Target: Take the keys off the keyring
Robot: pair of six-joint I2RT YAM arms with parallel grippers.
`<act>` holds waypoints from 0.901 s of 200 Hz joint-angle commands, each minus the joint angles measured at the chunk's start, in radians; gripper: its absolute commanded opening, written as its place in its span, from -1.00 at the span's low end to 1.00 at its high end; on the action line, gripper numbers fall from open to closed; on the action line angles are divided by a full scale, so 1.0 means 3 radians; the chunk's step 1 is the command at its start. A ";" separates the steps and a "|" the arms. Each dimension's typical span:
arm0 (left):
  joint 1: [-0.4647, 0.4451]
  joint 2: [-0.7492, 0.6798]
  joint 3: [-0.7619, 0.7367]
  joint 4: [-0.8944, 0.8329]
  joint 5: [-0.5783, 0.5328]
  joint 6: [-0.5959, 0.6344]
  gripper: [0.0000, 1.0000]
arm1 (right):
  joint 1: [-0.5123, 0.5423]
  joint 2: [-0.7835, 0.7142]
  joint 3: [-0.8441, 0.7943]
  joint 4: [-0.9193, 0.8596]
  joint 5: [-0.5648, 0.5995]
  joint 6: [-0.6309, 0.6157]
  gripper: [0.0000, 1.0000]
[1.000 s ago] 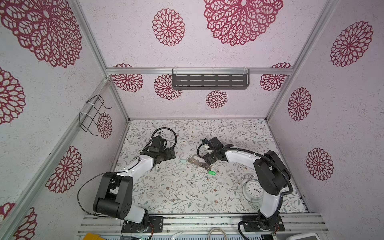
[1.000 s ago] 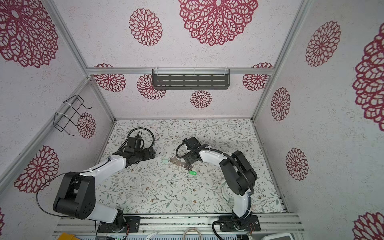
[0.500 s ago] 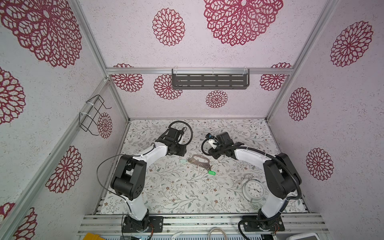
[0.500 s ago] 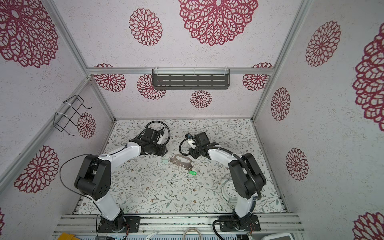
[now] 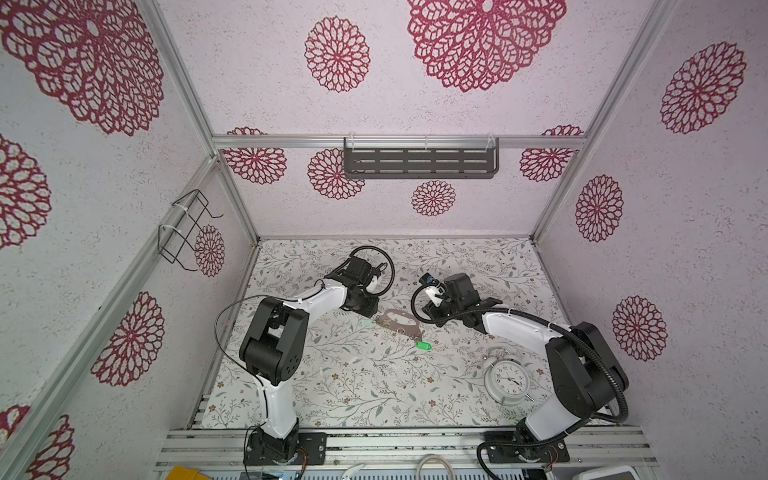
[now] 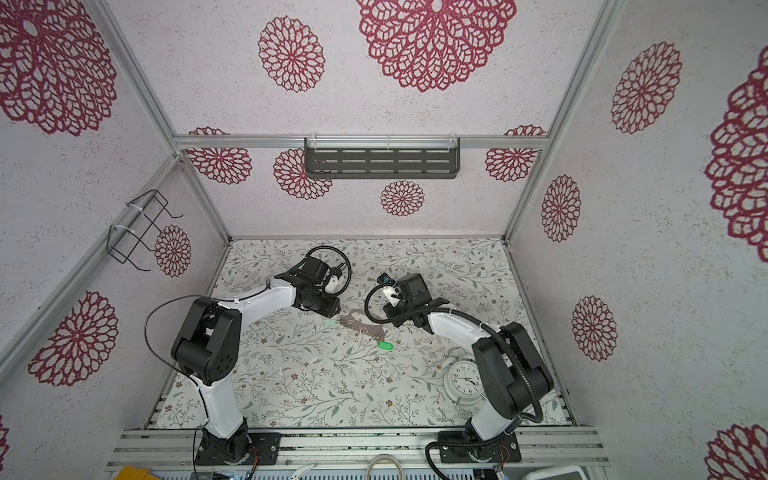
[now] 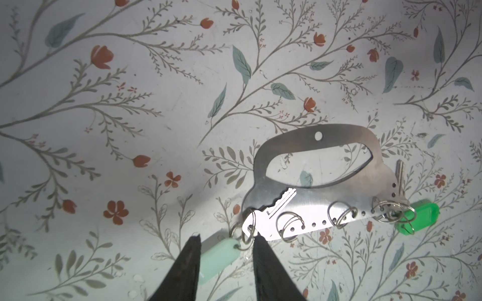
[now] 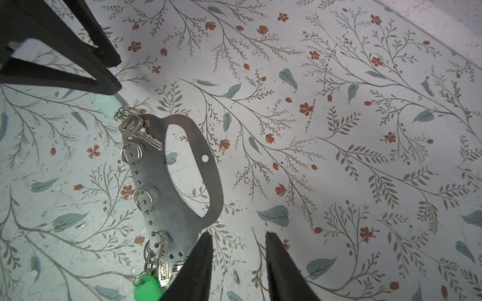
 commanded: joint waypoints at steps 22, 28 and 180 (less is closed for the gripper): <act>-0.0075 0.0120 0.0117 -0.0060 0.0023 0.0129 -0.27 | 0.0005 -0.0087 -0.0002 0.0050 -0.0038 0.0070 -0.27; -0.0085 0.0121 0.0121 -0.0065 0.0023 0.0139 -0.28 | 0.0006 -0.0092 -0.0007 0.0050 -0.0035 0.0070 -0.28; -0.0158 0.0256 0.0203 -0.0128 -0.0083 0.0220 -0.81 | 0.0005 -0.0072 -0.0059 0.0055 -0.0007 0.0087 -0.41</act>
